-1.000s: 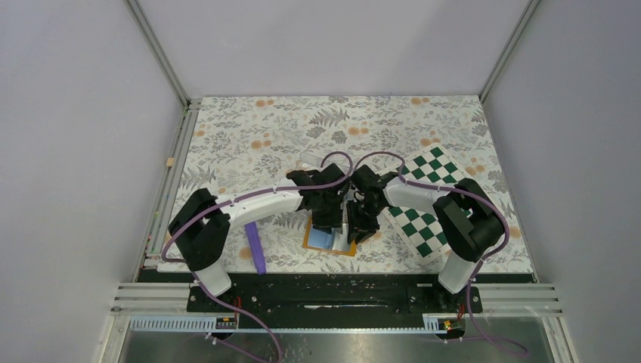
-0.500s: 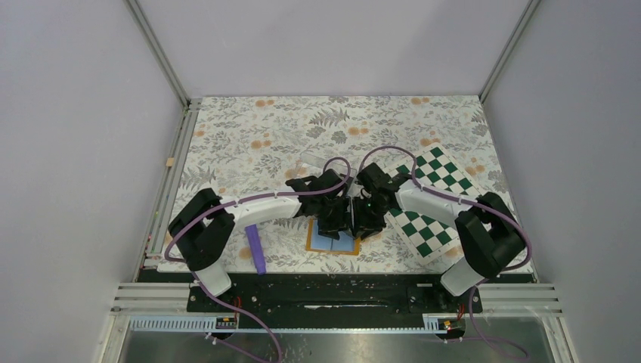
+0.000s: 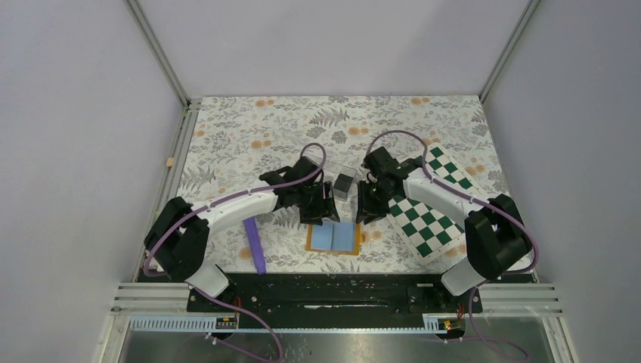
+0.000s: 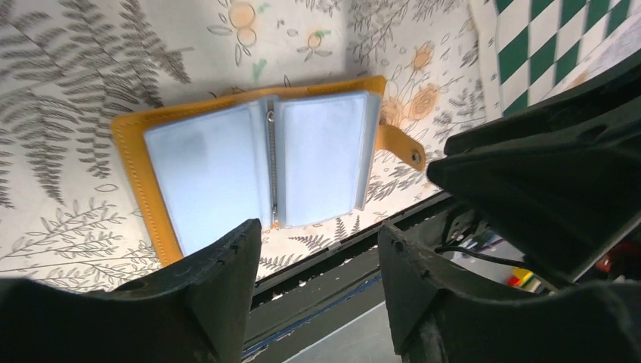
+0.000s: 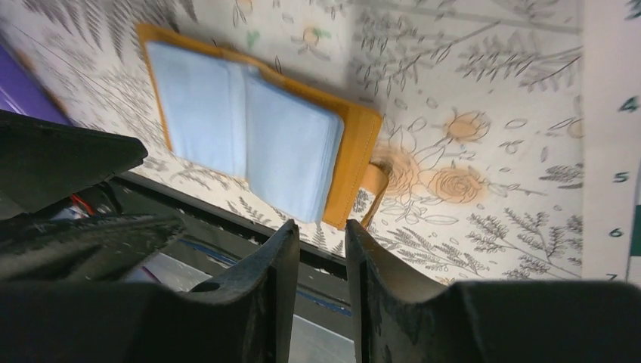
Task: Put the credit cards into the card holder
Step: Pick up the credit card from the storage box.
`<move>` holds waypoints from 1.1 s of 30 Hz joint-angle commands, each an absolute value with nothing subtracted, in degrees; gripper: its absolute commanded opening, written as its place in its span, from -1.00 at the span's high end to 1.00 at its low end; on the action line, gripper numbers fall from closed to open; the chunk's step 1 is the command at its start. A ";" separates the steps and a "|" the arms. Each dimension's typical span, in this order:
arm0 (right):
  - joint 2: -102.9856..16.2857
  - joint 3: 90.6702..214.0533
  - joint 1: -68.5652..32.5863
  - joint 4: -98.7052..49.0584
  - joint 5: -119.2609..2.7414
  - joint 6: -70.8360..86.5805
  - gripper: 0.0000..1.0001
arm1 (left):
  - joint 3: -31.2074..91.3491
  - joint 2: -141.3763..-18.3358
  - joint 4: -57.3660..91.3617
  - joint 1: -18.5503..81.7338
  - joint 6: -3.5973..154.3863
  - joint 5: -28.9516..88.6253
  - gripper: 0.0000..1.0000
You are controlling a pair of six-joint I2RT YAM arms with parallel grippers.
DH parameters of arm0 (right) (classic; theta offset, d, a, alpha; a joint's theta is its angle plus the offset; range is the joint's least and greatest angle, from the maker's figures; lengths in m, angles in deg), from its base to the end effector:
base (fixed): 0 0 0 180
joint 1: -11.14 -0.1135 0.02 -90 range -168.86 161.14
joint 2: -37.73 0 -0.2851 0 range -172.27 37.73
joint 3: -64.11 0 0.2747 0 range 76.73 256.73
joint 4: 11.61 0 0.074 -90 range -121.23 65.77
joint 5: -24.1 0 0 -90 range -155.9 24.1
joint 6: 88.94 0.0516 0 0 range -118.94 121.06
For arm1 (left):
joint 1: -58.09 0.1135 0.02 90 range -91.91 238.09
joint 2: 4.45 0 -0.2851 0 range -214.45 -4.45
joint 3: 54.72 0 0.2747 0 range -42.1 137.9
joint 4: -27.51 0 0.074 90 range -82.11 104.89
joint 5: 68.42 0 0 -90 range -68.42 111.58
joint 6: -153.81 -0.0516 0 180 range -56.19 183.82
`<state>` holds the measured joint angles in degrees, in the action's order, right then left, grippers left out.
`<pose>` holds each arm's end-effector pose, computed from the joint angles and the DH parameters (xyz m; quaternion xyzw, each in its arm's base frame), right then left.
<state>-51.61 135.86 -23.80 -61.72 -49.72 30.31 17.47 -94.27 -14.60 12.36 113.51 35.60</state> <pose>0.2586 0.1982 0.2013 -0.0754 0.9688 0.2187 0.0888 0.2308 -0.2546 0.2082 -0.0014 0.9586 -0.2709 0.0871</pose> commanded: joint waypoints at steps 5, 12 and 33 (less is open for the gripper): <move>-54.11 143.48 -13.77 -60.46 -41.14 30.92 0.16 | 17.67 -91.70 -1.40 24.58 110.23 50.40 -0.17; -65.09 155.23 -11.98 -61.61 -37.44 31.12 0.02 | 38.16 -105.24 -13.65 30.61 101.25 52.01 -0.10; -81.91 170.29 -12.52 -73.47 -43.28 23.58 0.42 | 57.38 -128.10 -24.76 27.18 96.62 47.98 0.32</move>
<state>-81.68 167.90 -11.98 -70.05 -41.85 26.18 56.18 -130.60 -25.71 28.77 96.68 49.26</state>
